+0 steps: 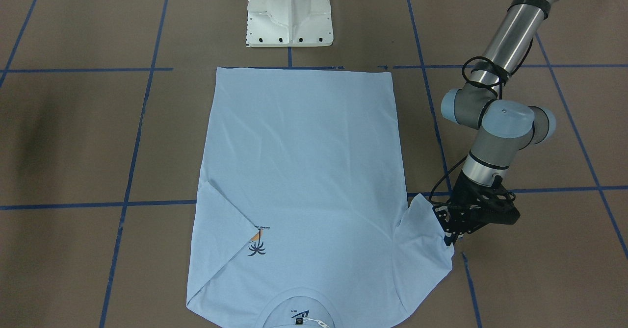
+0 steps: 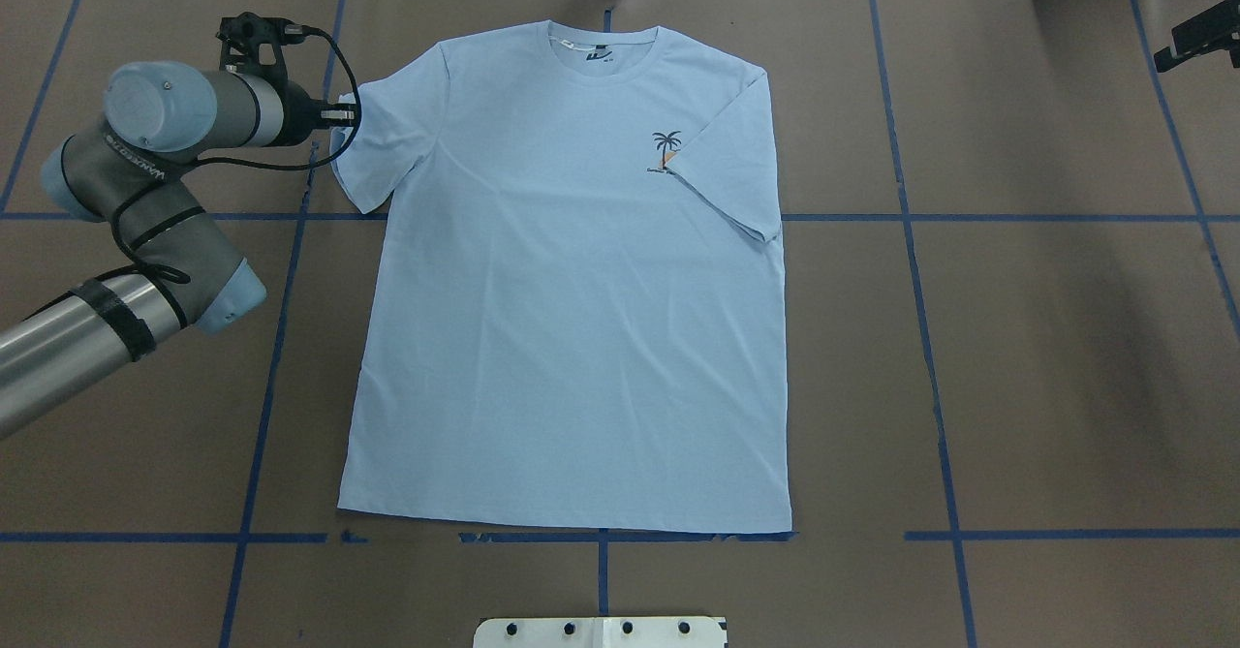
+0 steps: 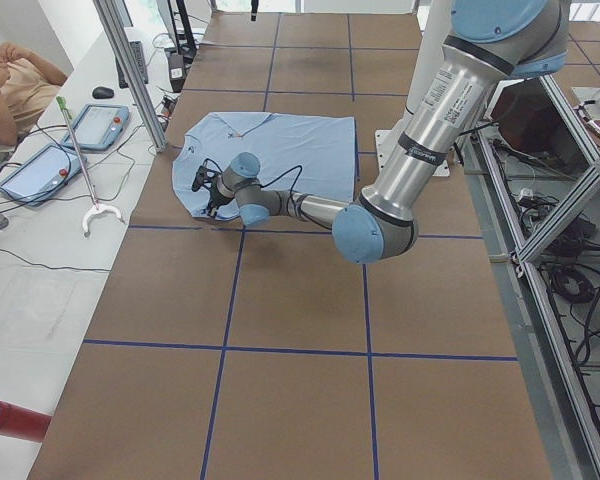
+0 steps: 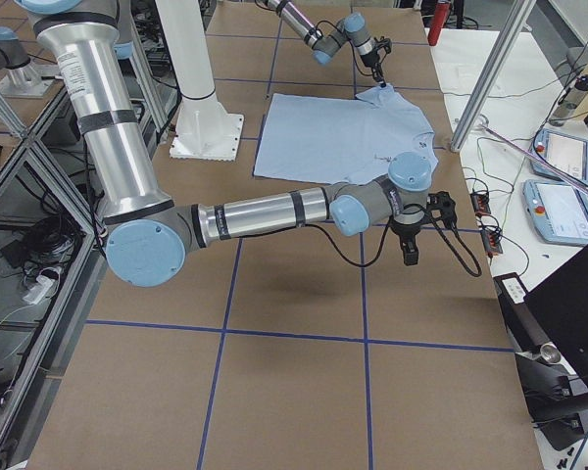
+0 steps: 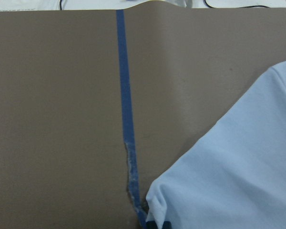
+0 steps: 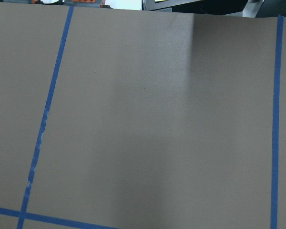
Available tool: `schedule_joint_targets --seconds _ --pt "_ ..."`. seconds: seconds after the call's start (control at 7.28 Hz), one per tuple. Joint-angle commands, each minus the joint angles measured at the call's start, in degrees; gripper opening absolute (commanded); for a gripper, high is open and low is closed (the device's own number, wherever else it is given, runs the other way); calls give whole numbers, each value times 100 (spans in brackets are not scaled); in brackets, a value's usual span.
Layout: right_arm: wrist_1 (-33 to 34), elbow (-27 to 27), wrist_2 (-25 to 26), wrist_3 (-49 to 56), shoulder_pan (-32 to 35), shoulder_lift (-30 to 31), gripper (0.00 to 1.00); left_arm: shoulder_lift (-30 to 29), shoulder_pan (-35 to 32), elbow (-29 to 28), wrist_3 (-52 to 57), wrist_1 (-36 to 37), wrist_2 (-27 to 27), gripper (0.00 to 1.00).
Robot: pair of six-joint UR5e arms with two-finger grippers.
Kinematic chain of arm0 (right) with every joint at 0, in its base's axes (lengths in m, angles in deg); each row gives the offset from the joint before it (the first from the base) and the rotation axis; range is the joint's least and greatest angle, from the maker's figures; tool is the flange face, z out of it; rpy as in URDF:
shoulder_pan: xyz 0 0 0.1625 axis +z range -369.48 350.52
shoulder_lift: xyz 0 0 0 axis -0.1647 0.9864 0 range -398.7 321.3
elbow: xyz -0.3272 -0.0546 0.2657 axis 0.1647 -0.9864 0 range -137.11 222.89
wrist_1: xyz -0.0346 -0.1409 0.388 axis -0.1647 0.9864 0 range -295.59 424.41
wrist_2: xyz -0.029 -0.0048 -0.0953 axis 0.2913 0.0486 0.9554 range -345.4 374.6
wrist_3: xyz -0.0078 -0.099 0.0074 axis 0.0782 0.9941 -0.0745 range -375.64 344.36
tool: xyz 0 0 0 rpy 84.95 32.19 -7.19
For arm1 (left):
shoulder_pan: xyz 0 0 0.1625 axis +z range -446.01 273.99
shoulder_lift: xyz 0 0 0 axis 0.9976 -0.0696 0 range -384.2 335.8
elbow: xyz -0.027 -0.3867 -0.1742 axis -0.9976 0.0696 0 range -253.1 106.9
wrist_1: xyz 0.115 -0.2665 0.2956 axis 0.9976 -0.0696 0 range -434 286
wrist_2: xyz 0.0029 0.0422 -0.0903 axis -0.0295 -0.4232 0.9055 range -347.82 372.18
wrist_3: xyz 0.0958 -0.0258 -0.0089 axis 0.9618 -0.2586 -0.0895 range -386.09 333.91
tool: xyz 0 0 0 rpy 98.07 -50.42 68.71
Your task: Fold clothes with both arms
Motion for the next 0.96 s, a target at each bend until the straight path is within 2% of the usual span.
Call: schedule_joint_targets --seconds 0.0,0.27,0.41,0.69,0.82 --pt "1 1 9 -4 0 2 100 -538 309 371 -651 1176 -30 0" --pt "-7 -8 9 -4 0 10 100 -1136 626 127 -952 1680 -284 0" --pt "1 -8 9 -12 0 10 100 -1288 687 -136 -1048 1708 -294 0" --pt "1 -16 9 -4 0 10 100 -1298 688 -174 -1040 1709 -364 0" --pt "1 -25 9 -12 0 10 100 -1307 688 -165 -953 1709 -373 99"
